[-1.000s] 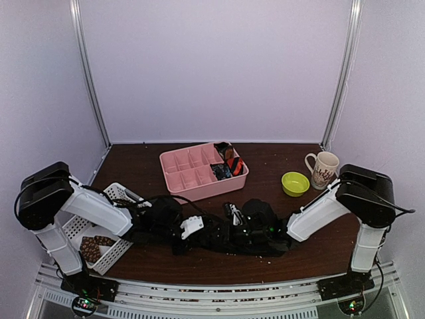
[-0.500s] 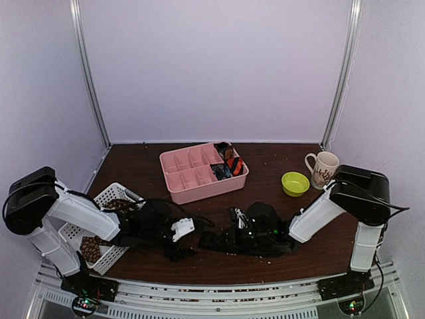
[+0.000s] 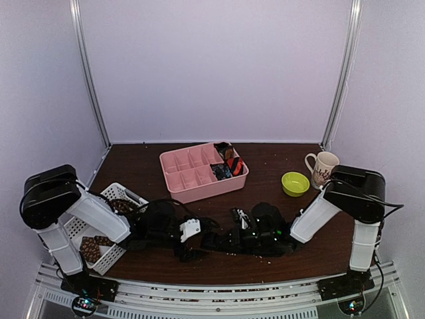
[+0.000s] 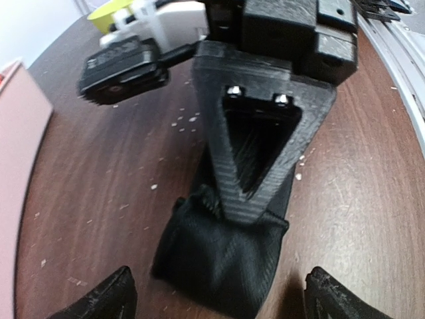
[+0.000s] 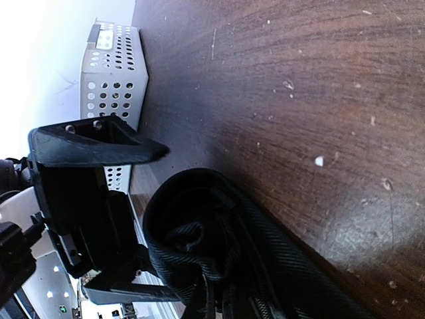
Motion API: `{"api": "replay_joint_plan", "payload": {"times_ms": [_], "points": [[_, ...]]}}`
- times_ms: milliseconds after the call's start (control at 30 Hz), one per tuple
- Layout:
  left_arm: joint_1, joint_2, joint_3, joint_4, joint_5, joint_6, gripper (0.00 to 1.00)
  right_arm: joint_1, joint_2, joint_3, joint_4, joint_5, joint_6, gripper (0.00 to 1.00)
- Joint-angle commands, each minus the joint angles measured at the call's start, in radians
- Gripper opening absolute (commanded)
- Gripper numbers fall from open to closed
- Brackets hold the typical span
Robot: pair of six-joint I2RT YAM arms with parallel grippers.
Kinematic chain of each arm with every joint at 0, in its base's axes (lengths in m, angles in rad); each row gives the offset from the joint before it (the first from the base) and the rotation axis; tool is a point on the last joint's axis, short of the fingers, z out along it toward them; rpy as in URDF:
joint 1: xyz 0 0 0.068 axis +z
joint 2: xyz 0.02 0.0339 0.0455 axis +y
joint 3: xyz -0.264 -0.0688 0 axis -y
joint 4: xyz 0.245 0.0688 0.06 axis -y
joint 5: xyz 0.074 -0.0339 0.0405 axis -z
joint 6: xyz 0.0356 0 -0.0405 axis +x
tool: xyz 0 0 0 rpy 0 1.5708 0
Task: Roll the ties
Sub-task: Roll the tie at the center of the board.
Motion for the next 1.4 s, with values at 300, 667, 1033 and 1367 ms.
{"api": "replay_joint_plan", "payload": {"times_ms": [300,667,1033,1367], "points": [[-0.035,0.172,0.142,0.039,0.155,0.036,0.65,-0.048,0.031,-0.038,-0.017,-0.099,-0.057,0.00],[-0.084,0.198,0.113,0.055,0.055,-0.147,0.44,-0.063,-0.055,-0.044,-0.050,-0.144,-0.079,0.21],[-0.080,0.197,0.097,0.056,0.012,-0.191,0.54,-0.061,-0.104,-0.006,-0.201,-0.114,-0.159,0.00],[-0.073,-0.029,-0.141,0.439,-0.199,-0.298,0.98,-0.062,-0.064,0.005,-0.347,-0.065,-0.251,0.00]]}}
